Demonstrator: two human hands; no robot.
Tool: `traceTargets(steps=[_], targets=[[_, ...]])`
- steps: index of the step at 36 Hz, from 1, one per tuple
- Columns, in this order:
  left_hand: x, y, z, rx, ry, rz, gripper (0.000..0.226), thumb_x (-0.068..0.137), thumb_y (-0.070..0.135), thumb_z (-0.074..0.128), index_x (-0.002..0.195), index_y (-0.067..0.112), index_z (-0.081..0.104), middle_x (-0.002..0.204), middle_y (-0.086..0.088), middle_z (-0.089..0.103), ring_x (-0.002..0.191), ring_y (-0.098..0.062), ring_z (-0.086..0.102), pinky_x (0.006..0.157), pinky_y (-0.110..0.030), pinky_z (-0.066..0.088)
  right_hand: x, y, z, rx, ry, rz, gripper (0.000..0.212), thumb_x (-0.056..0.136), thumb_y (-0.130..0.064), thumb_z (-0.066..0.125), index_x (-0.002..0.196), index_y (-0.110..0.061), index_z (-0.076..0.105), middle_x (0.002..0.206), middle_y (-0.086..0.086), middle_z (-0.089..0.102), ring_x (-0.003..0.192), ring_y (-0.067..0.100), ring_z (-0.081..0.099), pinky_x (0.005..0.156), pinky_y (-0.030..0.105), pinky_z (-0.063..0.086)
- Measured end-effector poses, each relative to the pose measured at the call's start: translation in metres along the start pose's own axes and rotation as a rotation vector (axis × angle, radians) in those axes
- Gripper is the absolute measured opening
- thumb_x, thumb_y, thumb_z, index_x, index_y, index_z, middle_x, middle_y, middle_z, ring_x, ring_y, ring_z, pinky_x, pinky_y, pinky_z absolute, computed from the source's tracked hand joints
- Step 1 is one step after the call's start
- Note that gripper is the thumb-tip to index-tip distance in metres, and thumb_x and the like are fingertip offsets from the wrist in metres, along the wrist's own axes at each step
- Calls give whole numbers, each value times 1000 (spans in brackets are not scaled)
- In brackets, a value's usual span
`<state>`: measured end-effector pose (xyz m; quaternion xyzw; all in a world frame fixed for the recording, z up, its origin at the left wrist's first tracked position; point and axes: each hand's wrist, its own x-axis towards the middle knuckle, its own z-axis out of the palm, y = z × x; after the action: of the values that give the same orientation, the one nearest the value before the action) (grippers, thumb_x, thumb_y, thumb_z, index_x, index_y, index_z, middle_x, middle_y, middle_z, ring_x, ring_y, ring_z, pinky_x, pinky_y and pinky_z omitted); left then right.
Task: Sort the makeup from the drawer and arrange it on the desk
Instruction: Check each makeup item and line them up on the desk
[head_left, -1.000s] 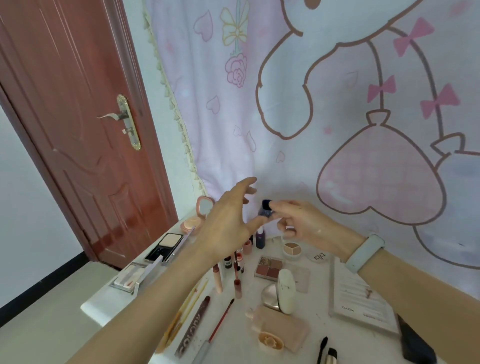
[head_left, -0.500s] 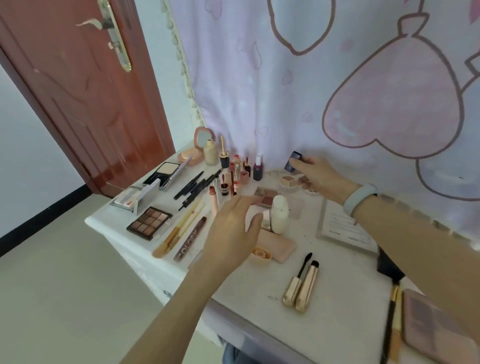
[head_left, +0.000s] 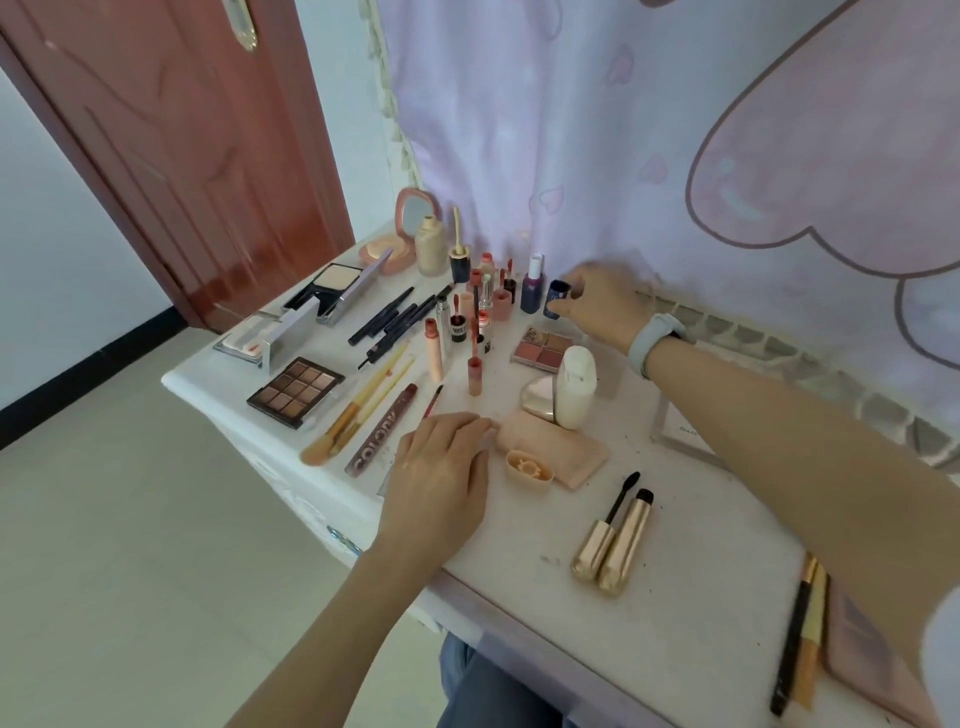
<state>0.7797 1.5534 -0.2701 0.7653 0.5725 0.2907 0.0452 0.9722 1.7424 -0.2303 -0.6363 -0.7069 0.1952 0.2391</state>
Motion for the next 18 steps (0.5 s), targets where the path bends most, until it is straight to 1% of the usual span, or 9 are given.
traceTargets(steps=[4, 7, 9, 10, 12, 13, 15, 18], targets=[[-2, -2, 1, 25, 0, 21, 21, 82, 5, 65, 103, 5, 69, 102, -8, 68, 98, -29, 62, 84, -37, 46, 2, 2, 8, -175, 41, -13, 19, 81, -19, 62, 77, -2, 63, 69, 10, 52, 64, 23, 46, 59, 33, 39], [-3, -3, 2, 46, -15, 29, 22, 82, 5, 66, 103, 5, 69, 103, -8, 68, 99, -29, 62, 85, -39, 47, 2, 2, 9, -174, 38, -14, 19, 81, -24, 64, 77, -5, 63, 68, 6, 52, 64, 23, 47, 59, 31, 39], [-3, -4, 3, 53, -19, 35, 22, 82, 5, 66, 103, 5, 69, 103, -8, 68, 99, -29, 62, 85, -39, 48, 1, 3, 8, -153, 29, -11, 19, 80, -27, 66, 81, -8, 63, 69, 5, 54, 68, 25, 51, 60, 32, 41], [-3, -4, 3, 56, -19, 40, 22, 81, 5, 66, 103, 5, 69, 103, -8, 68, 100, -29, 62, 85, -40, 49, 0, 4, 8, -133, 37, -9, 21, 81, -28, 66, 85, -7, 64, 73, 6, 57, 71, 28, 54, 63, 33, 45], [-3, -5, 3, 61, -12, 50, 21, 81, 4, 67, 101, 5, 70, 102, -8, 68, 99, -29, 63, 84, -40, 50, -4, 6, 5, -69, 80, -7, 37, 82, -31, 64, 99, 2, 63, 89, 12, 63, 83, 32, 60, 73, 39, 50], [-3, -5, 4, 63, -7, 56, 21, 80, 4, 68, 100, 5, 70, 101, -8, 69, 98, -30, 63, 83, -41, 51, -6, 6, 2, -36, 99, -2, 42, 84, -33, 63, 106, 2, 61, 94, 11, 62, 86, 30, 60, 76, 37, 50], [-3, -6, 4, 71, 1, 66, 21, 79, 3, 69, 99, 4, 70, 100, -9, 69, 97, -30, 64, 82, -41, 52, -13, 7, -6, 16, 130, 7, 43, 88, -36, 59, 118, -5, 57, 102, 6, 59, 92, 23, 58, 80, 30, 45], [-2, -8, 3, 73, 0, 75, 20, 79, 2, 68, 98, 3, 70, 99, -9, 69, 96, -31, 64, 81, -42, 52, -30, 11, -26, 34, 183, -1, 37, 89, -28, 56, 122, -10, 56, 111, 7, 60, 97, 19, 55, 82, 24, 37]])
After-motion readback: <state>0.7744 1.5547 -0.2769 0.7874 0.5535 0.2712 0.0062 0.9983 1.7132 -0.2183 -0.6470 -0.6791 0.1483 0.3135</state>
